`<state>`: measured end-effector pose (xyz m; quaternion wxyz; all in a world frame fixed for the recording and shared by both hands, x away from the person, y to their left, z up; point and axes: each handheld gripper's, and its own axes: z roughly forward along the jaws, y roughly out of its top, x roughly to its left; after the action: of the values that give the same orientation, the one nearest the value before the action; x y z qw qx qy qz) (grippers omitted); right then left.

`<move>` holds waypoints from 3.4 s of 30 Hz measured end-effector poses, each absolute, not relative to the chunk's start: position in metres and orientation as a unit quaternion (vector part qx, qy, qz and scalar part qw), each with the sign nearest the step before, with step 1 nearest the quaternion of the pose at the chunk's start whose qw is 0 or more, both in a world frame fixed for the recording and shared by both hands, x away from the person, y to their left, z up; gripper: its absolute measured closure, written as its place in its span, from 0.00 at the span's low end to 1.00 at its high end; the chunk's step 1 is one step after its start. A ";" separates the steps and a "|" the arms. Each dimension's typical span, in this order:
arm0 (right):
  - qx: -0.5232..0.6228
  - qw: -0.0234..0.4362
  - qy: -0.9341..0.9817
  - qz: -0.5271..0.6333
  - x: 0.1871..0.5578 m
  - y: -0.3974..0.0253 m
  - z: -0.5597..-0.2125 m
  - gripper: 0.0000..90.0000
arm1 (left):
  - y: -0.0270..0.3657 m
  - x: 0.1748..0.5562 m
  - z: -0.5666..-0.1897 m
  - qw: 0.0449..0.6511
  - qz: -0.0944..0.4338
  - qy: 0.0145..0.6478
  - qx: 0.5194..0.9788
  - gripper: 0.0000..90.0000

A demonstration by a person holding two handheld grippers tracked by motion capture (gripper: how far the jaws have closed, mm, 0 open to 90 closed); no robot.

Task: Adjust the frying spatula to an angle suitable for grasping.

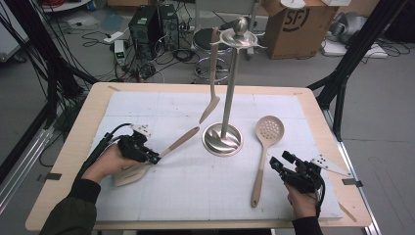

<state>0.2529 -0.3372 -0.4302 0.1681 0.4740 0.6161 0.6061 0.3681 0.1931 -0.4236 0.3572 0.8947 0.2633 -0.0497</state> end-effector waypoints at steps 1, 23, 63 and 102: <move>0.474 0.169 0.616 0.607 0.253 -0.337 -0.430 0.31 | 0.197 0.368 -0.423 0.375 -0.052 0.266 0.887 0.87; 0.474 0.169 0.617 0.606 0.253 -0.337 -0.430 0.31 | 0.191 0.347 -0.398 0.614 -0.039 0.271 0.741 0.86; 0.476 0.169 0.606 0.614 0.251 -0.342 -0.429 0.31 | 0.120 0.350 -0.342 0.706 0.033 0.201 0.678 0.87; 0.480 0.170 0.596 0.621 0.250 -0.347 -0.429 0.31 | 0.099 0.380 -0.302 0.680 0.026 0.182 0.709 0.87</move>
<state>0.2501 -0.3470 -0.4287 0.1699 0.4803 0.5960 0.6207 0.3798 0.0990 -0.3023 0.6805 0.7094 0.1816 0.0262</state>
